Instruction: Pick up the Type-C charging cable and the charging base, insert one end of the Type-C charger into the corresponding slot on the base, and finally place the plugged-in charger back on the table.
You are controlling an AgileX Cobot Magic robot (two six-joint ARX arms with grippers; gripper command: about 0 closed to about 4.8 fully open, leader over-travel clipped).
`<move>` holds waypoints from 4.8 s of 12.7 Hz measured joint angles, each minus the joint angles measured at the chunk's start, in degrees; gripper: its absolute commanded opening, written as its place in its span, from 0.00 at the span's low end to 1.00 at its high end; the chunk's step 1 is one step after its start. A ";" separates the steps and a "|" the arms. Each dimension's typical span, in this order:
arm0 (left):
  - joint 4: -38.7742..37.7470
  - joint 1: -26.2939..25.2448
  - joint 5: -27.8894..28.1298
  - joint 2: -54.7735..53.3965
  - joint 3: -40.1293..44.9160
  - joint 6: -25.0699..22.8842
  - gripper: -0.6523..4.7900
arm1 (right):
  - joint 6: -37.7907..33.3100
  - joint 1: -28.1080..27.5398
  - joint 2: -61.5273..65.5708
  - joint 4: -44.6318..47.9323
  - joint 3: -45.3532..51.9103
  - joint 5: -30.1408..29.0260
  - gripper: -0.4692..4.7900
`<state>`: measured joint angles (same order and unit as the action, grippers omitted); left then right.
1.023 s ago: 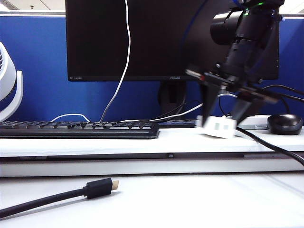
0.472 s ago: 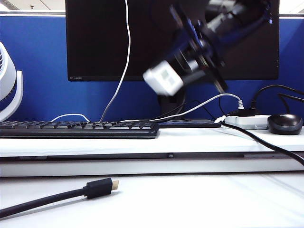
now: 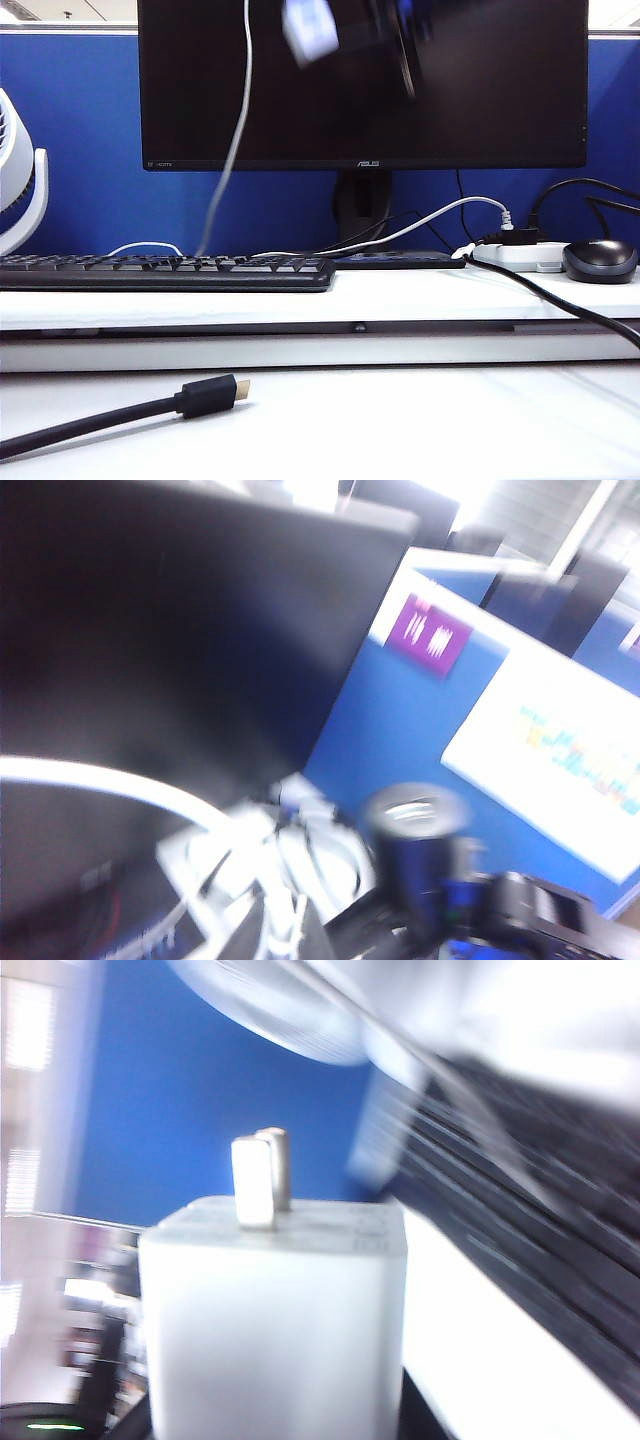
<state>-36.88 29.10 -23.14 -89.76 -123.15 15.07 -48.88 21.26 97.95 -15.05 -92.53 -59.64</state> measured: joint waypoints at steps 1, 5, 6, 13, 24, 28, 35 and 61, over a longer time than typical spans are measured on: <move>1.27 0.00 0.00 0.57 0.00 -0.09 0.11 | -6.14 0.00 -0.85 7.08 -1.16 -0.24 0.09; 8.72 0.02 -1.31 3.74 -0.09 -3.78 0.11 | -48.76 0.00 -1.99 52.46 -2.73 9.29 0.09; 10.08 0.02 -1.46 3.96 -0.13 -4.17 0.11 | -51.78 0.00 -1.99 57.20 -2.73 13.09 0.09; 19.56 0.02 -1.27 3.43 -0.11 7.61 0.11 | -43.25 0.00 -1.88 77.18 -2.73 32.13 0.09; 19.74 0.00 -2.21 3.06 -0.09 18.56 0.11 | 4.66 0.96 -1.70 16.02 -2.62 4.37 0.09; 19.50 0.00 -2.21 3.41 -0.11 17.05 0.11 | 54.10 0.85 -1.18 -35.36 -2.64 52.24 0.09; 19.50 -0.02 -2.23 3.39 -0.09 16.68 0.11 | 61.16 7.30 13.42 -40.65 -2.73 86.71 0.09; 19.06 -0.02 -3.87 3.87 -0.09 16.87 0.11 | 27.45 7.34 32.89 -29.40 -24.09 10.71 1.00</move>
<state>-17.82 29.08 -27.00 -85.89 -123.24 31.94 -21.43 28.60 130.85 -44.45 -116.62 -48.93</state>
